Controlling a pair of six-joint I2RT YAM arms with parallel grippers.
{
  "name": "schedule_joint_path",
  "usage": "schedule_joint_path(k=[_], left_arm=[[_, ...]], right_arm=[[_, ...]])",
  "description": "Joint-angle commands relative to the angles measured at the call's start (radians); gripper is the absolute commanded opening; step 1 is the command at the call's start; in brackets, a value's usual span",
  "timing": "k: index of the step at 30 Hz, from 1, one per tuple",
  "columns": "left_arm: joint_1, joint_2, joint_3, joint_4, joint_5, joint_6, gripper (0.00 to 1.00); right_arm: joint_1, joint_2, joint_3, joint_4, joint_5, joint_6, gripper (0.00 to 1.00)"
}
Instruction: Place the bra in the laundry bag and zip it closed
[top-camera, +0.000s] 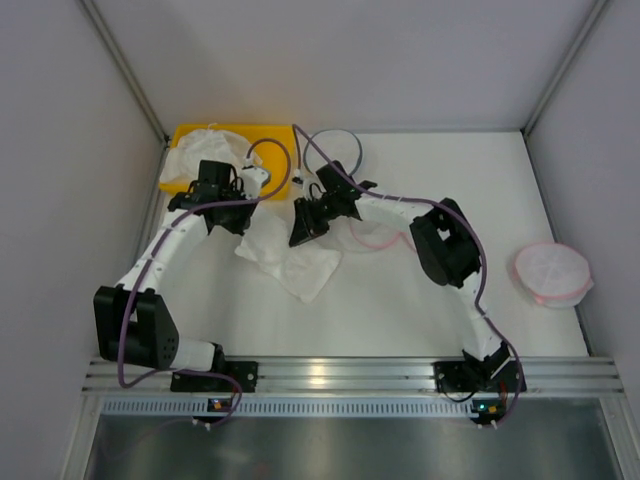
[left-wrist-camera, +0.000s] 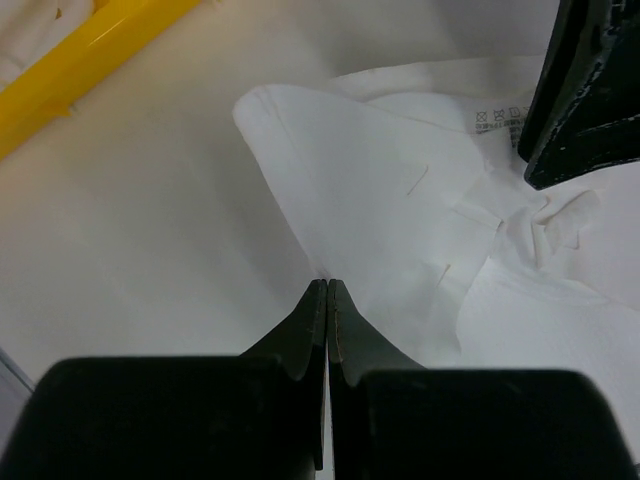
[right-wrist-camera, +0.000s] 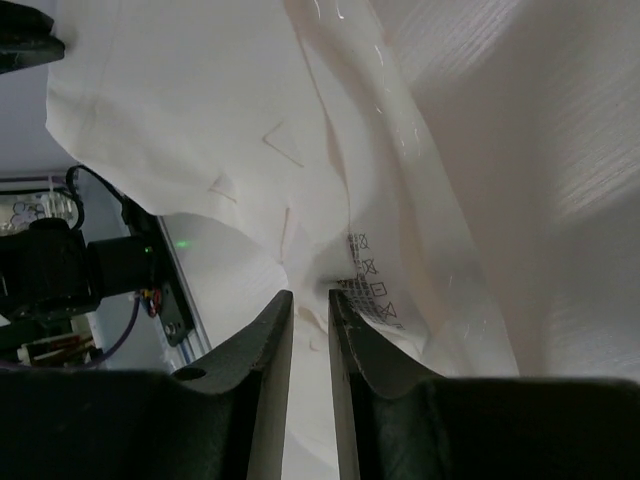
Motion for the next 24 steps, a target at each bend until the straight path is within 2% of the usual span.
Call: schedule_joint_path(k=[1, 9, 18, 24], left_arm=[[0.002, 0.008, 0.029, -0.003, 0.072, 0.005, 0.00], [-0.004, -0.002, 0.057, -0.003, 0.233, -0.085, 0.00], [-0.099, 0.072, 0.031, 0.005, 0.360, -0.183, 0.00], [-0.153, 0.101, -0.004, 0.092, 0.382, -0.303, 0.00]], right_arm=[[0.023, 0.026, 0.059, 0.086, -0.031, 0.052, 0.21], [0.031, 0.114, 0.063, 0.068, 0.020, 0.059, 0.17], [0.028, 0.105, 0.066, 0.063, 0.025, 0.071, 0.11], [0.023, 0.091, 0.058, 0.043, 0.049, 0.051, 0.06]])
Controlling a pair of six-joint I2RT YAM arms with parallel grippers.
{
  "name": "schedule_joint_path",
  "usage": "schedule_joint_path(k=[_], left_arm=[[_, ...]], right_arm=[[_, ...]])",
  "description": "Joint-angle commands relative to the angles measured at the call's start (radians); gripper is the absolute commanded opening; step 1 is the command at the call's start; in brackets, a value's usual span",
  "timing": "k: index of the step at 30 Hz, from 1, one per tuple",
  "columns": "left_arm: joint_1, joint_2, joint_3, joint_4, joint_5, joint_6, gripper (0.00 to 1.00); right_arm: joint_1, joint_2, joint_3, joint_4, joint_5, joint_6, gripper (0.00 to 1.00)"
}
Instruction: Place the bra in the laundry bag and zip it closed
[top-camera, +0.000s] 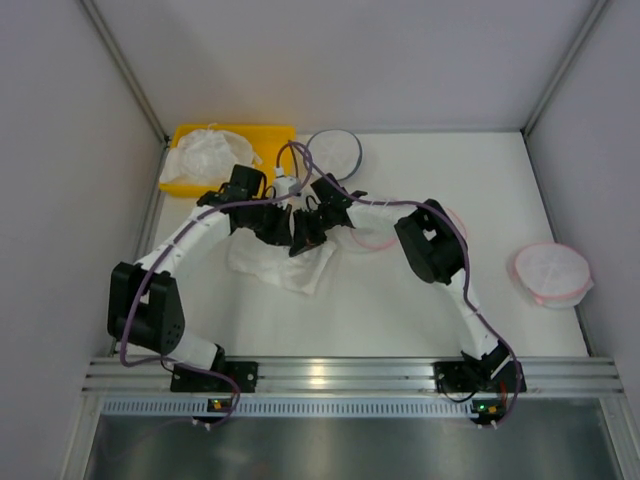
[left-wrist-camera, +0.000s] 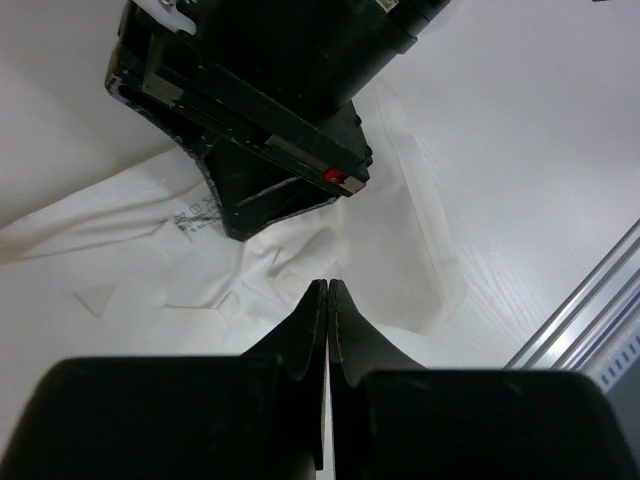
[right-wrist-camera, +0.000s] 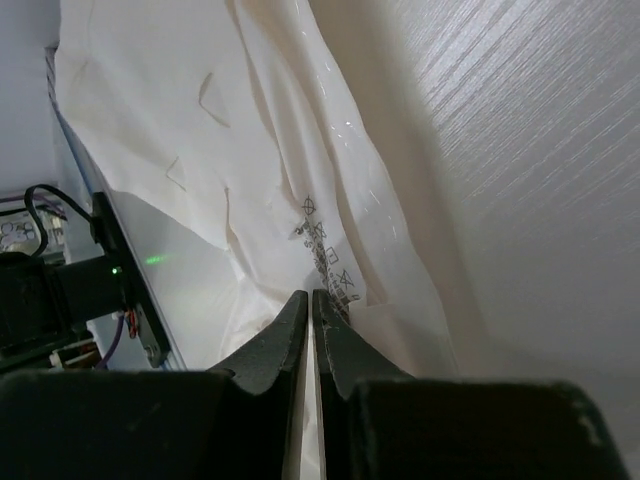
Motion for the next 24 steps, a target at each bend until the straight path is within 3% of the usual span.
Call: schedule_joint_path(k=[1, 4, 6, 7, 10, 15, 20, 24], left_arm=[[-0.016, -0.009, -0.013, 0.086, -0.003, -0.098, 0.00], [0.043, -0.048, -0.050, 0.096, 0.002, -0.149, 0.03], [0.105, -0.075, -0.073, 0.094, 0.025, -0.176, 0.13], [0.175, -0.079, -0.091, 0.094, 0.036, -0.178, 0.23], [0.287, -0.067, -0.104, 0.068, 0.033, -0.176, 0.37], [0.473, 0.011, -0.104, 0.028, 0.056, -0.150, 0.39], [0.496, 0.077, -0.096, 0.030, 0.053, -0.117, 0.45], [0.495, 0.155, -0.091, 0.065, 0.030, -0.156, 0.43]], right_arm=[[0.005, -0.033, 0.033, -0.008, 0.031, -0.016, 0.06], [0.005, -0.033, 0.036, -0.022, 0.039, -0.032, 0.05], [0.005, -0.033, 0.039, -0.024, 0.028, -0.027, 0.05], [0.005, -0.035, 0.039, -0.024, 0.025, -0.025, 0.05], [0.005, -0.044, 0.036, -0.019, 0.025, -0.022, 0.05], [0.005, -0.050, 0.022, -0.022, 0.028, -0.025, 0.04], [0.005, -0.055, 0.015, -0.019, 0.031, -0.030, 0.04], [0.005, -0.055, 0.015, -0.019, 0.030, -0.030, 0.03]])
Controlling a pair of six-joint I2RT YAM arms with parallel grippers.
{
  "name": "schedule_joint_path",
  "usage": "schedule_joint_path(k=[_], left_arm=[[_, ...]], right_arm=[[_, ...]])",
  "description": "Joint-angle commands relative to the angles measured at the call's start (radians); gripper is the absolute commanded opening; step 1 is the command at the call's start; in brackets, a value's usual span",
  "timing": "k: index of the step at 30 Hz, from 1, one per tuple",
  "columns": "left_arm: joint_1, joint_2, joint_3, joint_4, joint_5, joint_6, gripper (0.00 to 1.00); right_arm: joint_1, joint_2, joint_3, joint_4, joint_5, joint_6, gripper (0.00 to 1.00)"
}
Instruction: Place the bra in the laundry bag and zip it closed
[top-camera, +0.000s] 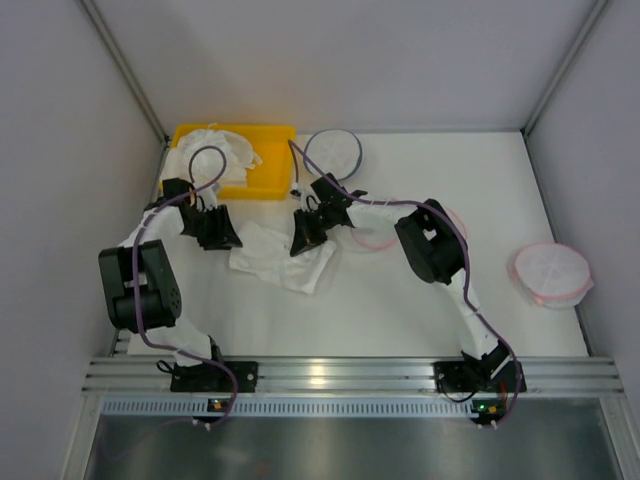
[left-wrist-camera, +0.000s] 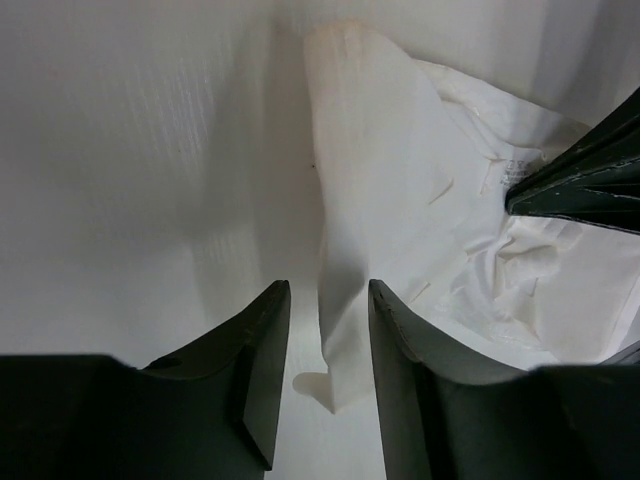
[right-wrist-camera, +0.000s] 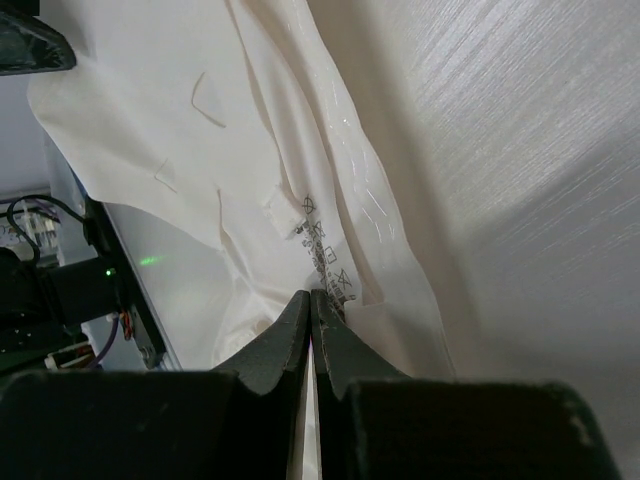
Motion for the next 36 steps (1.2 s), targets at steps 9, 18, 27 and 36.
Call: schedule_joint_path(k=[9, 18, 27, 36], left_arm=[[-0.014, -0.004, -0.009, 0.081, 0.169, -0.075, 0.00], [-0.369, -0.227, -0.090, 0.087, -0.054, -0.069, 0.00], [-0.615, -0.204, -0.113, 0.117, -0.188, -0.117, 0.00], [-0.727, -0.078, -0.052, 0.180, -0.223, -0.224, 0.13]], right_arm=[[0.005, -0.051, 0.011, -0.009, 0.016, -0.032, 0.00], [0.005, -0.045, 0.018, -0.003, 0.016, -0.015, 0.00], [-0.014, -0.042, 0.038, -0.032, 0.024, -0.018, 0.00], [-0.012, -0.042, 0.000, -0.002, 0.014, 0.007, 0.00]])
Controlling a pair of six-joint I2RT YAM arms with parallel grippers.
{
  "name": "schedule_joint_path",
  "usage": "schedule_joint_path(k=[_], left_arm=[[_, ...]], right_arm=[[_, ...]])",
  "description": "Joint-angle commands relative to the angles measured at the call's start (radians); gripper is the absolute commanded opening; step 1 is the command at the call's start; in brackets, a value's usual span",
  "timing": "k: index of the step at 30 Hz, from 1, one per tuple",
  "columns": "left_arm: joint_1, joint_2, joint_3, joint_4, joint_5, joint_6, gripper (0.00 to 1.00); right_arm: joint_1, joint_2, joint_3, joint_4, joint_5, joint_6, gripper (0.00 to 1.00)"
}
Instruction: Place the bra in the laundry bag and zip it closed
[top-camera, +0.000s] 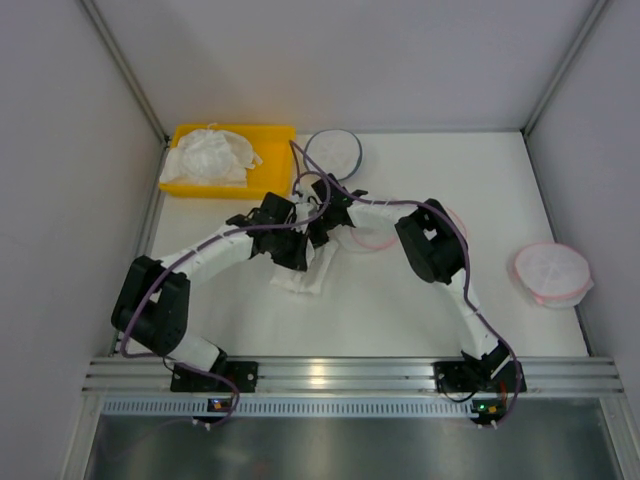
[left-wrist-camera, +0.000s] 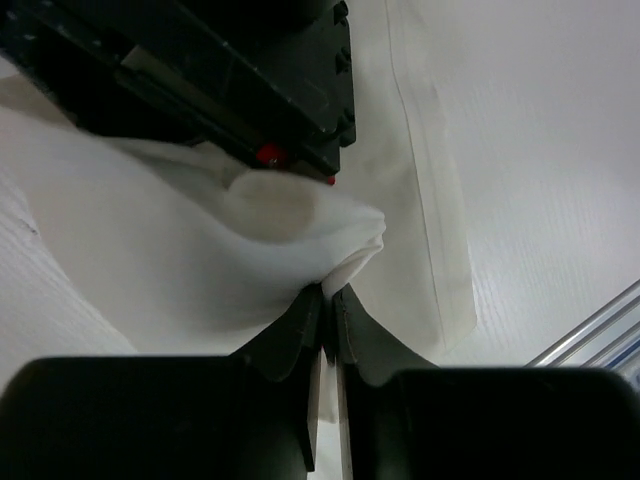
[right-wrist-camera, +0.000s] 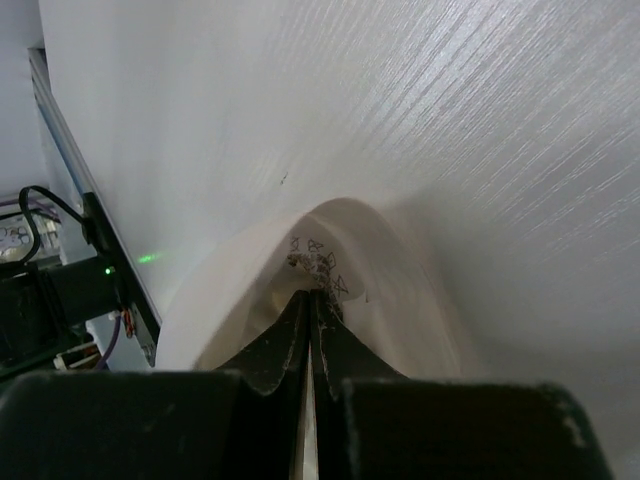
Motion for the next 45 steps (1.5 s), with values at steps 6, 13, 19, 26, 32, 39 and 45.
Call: schedule_joint_path(k=[6, 13, 19, 26, 32, 39, 45], left_arm=[[-0.008, 0.118, 0.025, 0.062, -0.023, -0.097, 0.08], [0.075, 0.190, 0.005, 0.061, 0.017, -0.101, 0.03], [0.098, 0.211, 0.000, 0.027, -0.007, -0.040, 0.01], [0.126, 0.193, -0.038, 0.027, -0.004, -0.009, 0.00], [0.132, 0.196, -0.024, 0.003, 0.003, 0.024, 0.00], [0.176, 0.173, 0.054, -0.085, 0.005, 0.147, 0.00], [0.221, 0.084, 0.063, -0.089, 0.143, 0.144, 0.00]], right_arm=[[-0.023, -0.053, 0.092, -0.113, 0.086, -0.138, 0.01], [-0.055, -0.064, 0.271, -0.377, 0.227, -0.318, 0.02], [-0.098, -0.128, 0.266, -0.420, 0.172, -0.358, 0.07], [-0.154, -0.199, 0.200, -0.323, 0.043, -0.345, 0.25], [-0.169, -0.177, 0.241, -0.320, 0.031, -0.322, 0.24], [-0.172, -0.258, 0.111, -0.267, -0.063, -0.286, 0.31], [-0.158, -0.280, -0.046, -0.165, -0.119, -0.194, 0.49]])
